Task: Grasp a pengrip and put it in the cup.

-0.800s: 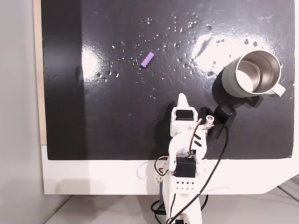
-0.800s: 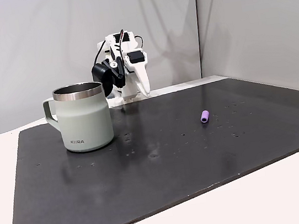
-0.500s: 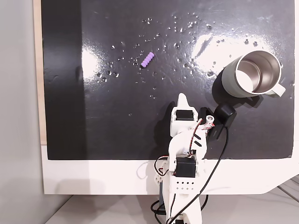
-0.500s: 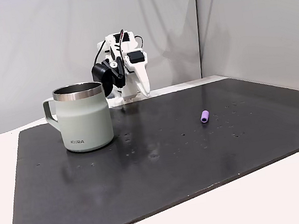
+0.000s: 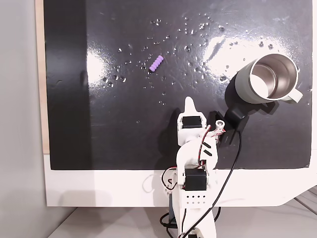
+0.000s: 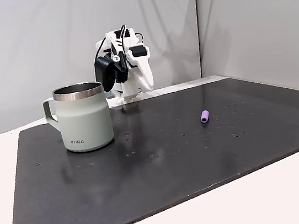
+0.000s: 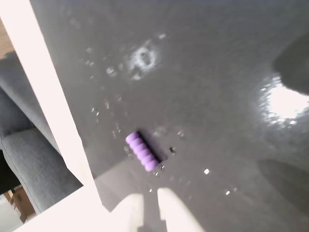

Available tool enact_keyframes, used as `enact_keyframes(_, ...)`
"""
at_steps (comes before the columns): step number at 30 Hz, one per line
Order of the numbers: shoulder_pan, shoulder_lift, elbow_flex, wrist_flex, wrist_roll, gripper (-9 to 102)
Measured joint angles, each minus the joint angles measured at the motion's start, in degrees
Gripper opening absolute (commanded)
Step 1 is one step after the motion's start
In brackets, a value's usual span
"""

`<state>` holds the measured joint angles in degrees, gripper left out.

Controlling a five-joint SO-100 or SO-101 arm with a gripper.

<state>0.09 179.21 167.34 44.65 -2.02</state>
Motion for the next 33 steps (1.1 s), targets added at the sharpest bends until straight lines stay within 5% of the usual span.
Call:
enact_keyframes(16, -0.4, -49.5, -46.8, 3.1, -0.2, 0)
enact_keyframes(33, -5.3, -92.6, -90.8, 22.0, -3.9, 0)
